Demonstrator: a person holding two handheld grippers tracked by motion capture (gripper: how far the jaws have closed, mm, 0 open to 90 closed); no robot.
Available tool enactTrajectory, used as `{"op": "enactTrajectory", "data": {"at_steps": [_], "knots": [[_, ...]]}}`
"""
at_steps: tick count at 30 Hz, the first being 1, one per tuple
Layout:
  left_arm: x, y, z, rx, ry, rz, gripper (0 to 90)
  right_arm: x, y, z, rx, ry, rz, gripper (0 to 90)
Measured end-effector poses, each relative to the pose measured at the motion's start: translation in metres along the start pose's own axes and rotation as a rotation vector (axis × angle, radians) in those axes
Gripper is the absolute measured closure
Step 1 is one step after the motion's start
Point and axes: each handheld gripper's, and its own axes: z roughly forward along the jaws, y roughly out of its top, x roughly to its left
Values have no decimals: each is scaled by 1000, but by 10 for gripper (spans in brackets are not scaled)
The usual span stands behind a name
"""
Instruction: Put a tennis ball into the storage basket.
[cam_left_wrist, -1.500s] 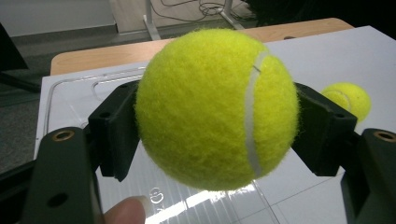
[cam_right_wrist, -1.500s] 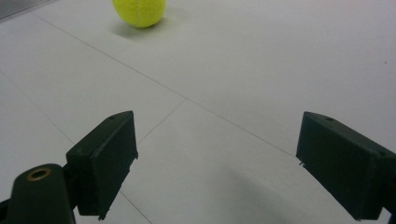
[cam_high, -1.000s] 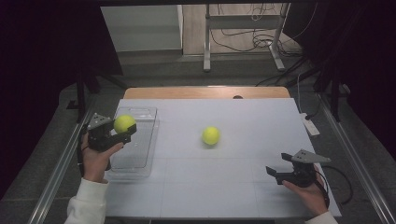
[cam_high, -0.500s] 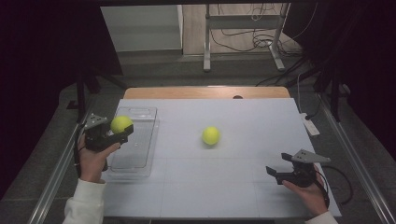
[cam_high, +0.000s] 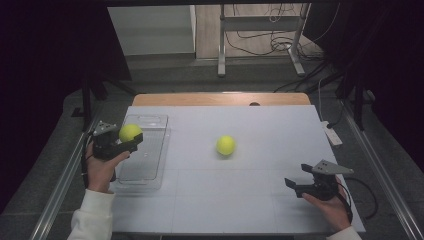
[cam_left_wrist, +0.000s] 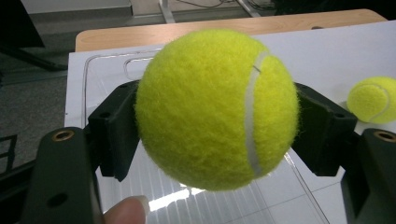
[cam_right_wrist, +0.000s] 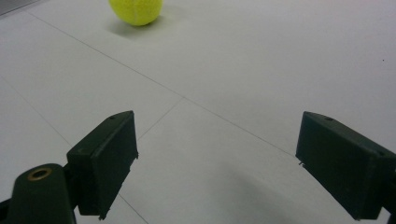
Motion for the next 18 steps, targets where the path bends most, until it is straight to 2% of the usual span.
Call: {"op": "enactTrajectory", "data": {"at_steps": [18], "knots": [[6, 5, 25, 46, 17, -7, 262, 0, 0, 0, -4, 2, 2, 129]]}}
